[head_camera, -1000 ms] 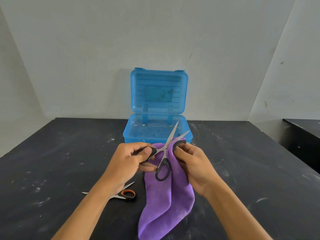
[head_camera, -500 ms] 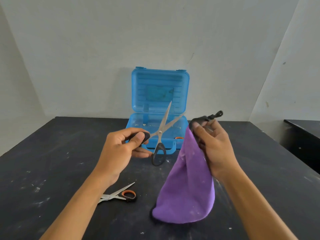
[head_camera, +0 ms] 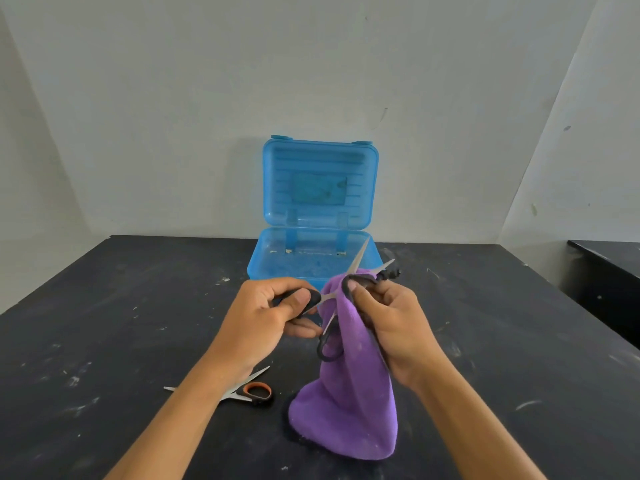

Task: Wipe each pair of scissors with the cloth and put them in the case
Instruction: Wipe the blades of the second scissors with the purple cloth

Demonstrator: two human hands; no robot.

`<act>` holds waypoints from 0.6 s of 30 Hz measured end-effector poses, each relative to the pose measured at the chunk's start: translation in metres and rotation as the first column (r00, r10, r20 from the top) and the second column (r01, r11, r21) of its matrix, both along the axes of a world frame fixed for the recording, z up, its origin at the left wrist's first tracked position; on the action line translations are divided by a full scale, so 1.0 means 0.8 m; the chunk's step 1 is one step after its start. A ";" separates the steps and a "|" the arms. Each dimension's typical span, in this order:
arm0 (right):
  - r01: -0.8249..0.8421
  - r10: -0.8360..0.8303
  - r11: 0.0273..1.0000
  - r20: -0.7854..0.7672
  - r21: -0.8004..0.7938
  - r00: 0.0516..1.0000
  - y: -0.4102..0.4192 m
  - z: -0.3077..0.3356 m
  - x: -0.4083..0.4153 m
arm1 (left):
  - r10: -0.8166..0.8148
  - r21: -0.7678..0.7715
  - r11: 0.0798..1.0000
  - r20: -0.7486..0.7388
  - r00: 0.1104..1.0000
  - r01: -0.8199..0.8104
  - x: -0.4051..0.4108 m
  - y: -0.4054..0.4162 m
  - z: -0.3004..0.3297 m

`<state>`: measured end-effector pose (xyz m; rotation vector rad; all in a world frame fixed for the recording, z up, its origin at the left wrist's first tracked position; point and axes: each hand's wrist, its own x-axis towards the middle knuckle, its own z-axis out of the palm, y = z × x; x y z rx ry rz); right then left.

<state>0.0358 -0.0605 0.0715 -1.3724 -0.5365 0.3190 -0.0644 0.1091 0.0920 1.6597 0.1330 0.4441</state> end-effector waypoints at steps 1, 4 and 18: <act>-0.006 0.006 1.000 0.007 -0.007 1.000 0.000 0.000 -0.001 | -0.002 -0.004 1.000 -0.005 1.000 0.002 0.000 0.001 -0.001; 0.011 -0.011 1.000 0.018 -0.002 1.000 0.000 0.002 -0.003 | -0.020 -0.048 0.999 -0.025 0.999 0.019 0.000 0.000 -0.005; -0.029 0.028 1.000 0.031 0.005 0.999 0.009 -0.014 -0.008 | 0.050 -0.395 0.919 0.086 0.995 -0.012 0.001 -0.020 -0.034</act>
